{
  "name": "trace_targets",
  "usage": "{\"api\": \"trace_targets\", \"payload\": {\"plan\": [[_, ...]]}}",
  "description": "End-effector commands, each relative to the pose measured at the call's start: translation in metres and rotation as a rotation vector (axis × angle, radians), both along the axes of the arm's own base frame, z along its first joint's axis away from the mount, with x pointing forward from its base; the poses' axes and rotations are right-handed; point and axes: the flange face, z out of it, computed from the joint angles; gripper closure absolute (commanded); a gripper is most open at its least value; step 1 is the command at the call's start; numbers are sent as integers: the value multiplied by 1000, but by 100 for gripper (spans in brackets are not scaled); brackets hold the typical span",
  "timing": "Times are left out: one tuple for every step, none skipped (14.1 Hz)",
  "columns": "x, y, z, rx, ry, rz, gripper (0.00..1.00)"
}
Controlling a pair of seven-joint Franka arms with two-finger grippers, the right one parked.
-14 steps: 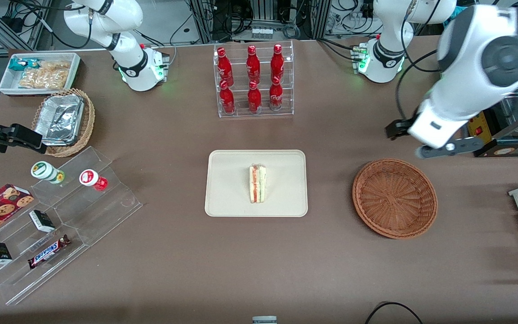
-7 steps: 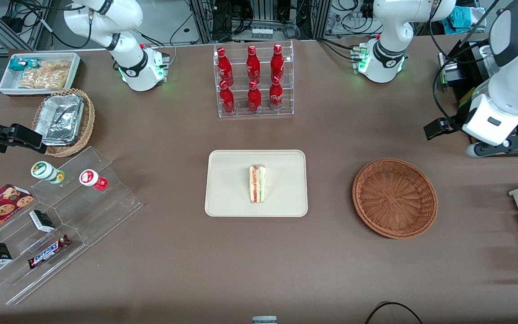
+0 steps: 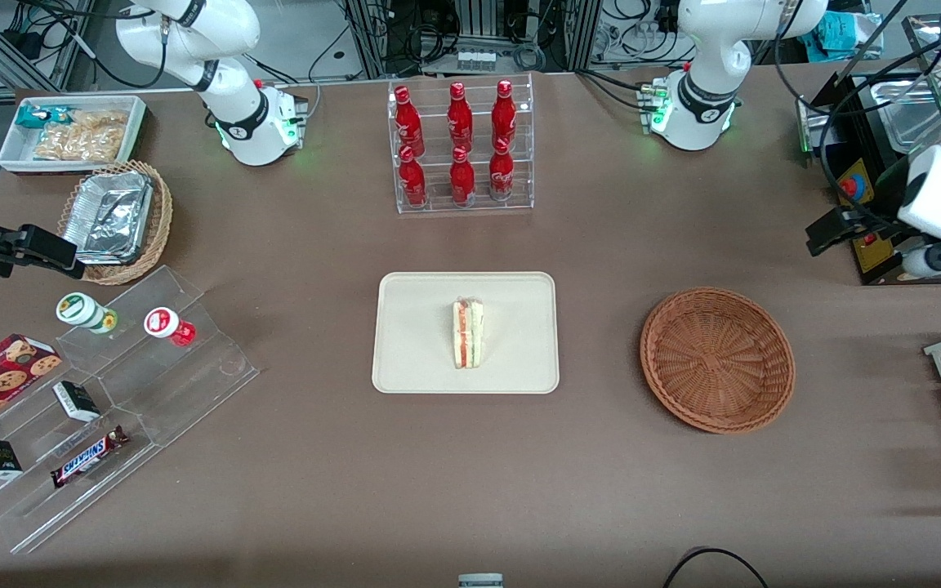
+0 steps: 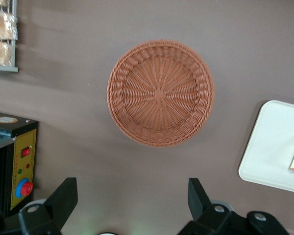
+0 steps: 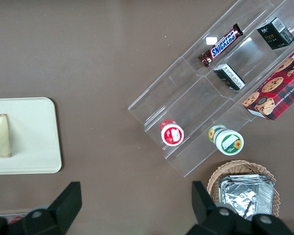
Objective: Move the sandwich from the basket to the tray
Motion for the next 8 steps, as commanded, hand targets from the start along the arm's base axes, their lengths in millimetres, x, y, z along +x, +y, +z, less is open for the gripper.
{"api": "trace_targets", "payload": {"plan": [[-5, 6, 20, -10, -22, -71, 0], [-5, 6, 21, -9, -21, -99, 0], [-6, 7, 21, -11, -22, -116, 0], [-6, 8, 21, -14, -20, -144, 0], [-6, 8, 21, -26, -19, -161, 0], [-6, 8, 21, -51, -14, -163, 0], [-7, 15, 20, -63, -7, -148, 0], [-8, 17, 20, -67, 1, -147, 0]]}}
